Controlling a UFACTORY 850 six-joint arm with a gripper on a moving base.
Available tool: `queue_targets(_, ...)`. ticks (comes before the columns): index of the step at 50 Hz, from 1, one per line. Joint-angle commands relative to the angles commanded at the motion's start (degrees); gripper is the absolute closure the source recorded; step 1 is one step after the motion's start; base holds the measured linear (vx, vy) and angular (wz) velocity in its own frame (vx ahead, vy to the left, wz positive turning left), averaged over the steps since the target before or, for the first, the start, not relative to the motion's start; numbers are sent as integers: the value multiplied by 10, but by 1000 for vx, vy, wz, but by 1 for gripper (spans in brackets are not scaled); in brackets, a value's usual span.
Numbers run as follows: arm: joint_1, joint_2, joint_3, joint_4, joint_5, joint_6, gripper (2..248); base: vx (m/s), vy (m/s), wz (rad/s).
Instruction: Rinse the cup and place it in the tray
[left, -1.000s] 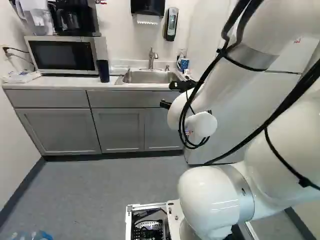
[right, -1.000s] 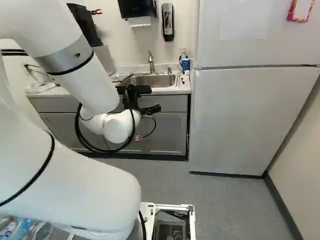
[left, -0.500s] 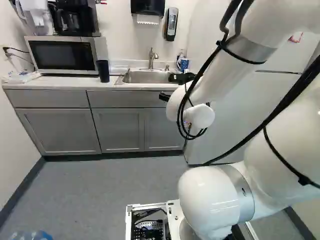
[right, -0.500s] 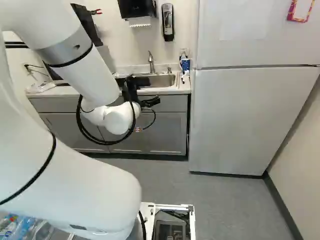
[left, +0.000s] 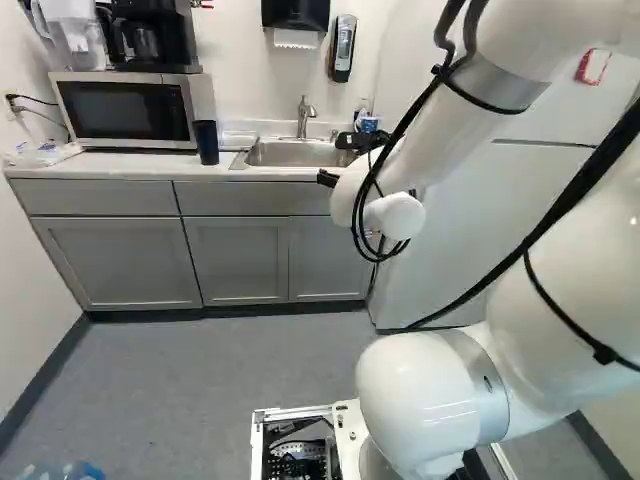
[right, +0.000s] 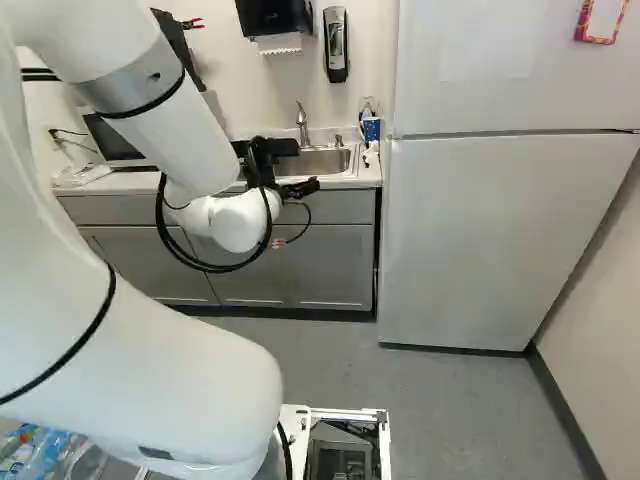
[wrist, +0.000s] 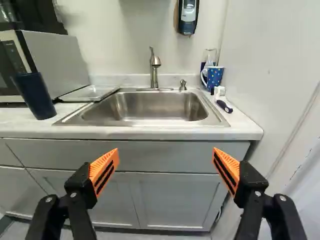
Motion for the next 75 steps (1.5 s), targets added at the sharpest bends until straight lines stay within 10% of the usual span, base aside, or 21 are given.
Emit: queue_targets(75,1,-10,-106,0,-14,0,3,0,0,0)
